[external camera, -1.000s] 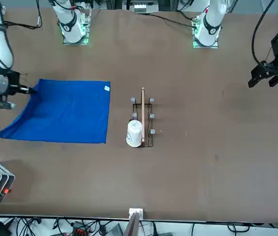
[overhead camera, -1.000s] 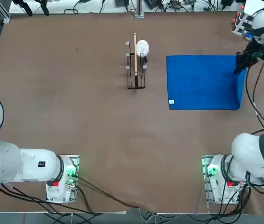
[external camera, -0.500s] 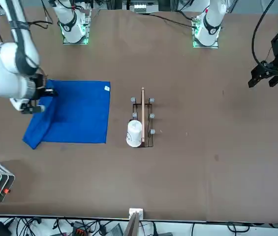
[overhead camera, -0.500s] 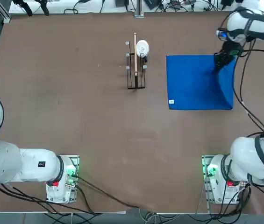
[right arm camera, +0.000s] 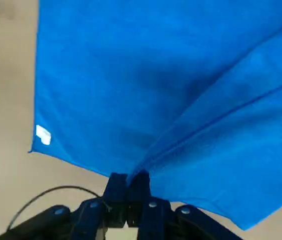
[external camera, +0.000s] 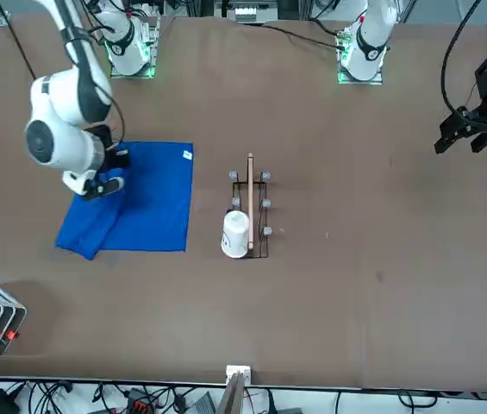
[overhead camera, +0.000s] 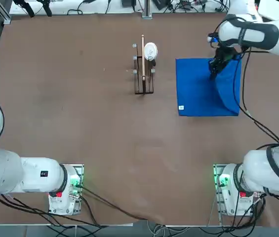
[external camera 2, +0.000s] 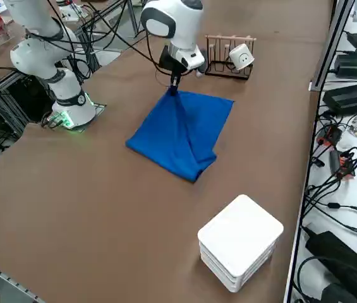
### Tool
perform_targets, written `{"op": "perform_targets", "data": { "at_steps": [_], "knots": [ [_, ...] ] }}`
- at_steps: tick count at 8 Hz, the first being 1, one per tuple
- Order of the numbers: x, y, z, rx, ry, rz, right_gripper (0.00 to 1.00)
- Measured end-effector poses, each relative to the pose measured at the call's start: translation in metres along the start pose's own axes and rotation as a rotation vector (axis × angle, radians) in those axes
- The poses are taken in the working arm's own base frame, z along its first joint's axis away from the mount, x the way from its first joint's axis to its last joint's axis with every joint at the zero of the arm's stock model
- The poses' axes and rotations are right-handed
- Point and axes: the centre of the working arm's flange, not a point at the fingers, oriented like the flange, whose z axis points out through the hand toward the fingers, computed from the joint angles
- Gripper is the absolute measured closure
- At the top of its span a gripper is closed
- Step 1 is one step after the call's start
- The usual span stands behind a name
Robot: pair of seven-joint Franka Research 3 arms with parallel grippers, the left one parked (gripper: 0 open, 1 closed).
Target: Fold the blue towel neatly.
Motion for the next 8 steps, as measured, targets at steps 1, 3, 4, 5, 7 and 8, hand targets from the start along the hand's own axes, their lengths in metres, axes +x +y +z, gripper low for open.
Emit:
{"op": "perform_targets", "data": {
  "at_steps": [1,3,4,5,7,8],
  "knots": [
    [0.002,-0.023,0.003,-0.012,-0.006,-0.042,0.99],
    [0.001,-0.055,0.014,-0.029,-0.029,-0.101,0.99],
    [-0.001,-0.07,0.021,-0.037,-0.042,-0.128,0.99],
    [-0.002,-0.085,0.027,-0.045,-0.052,-0.155,0.99],
    [-0.002,-0.119,0.04,-0.06,-0.05,-0.181,0.99],
    [0.0,-0.14,0.051,-0.065,-0.04,-0.188,0.99]
  ]
}}
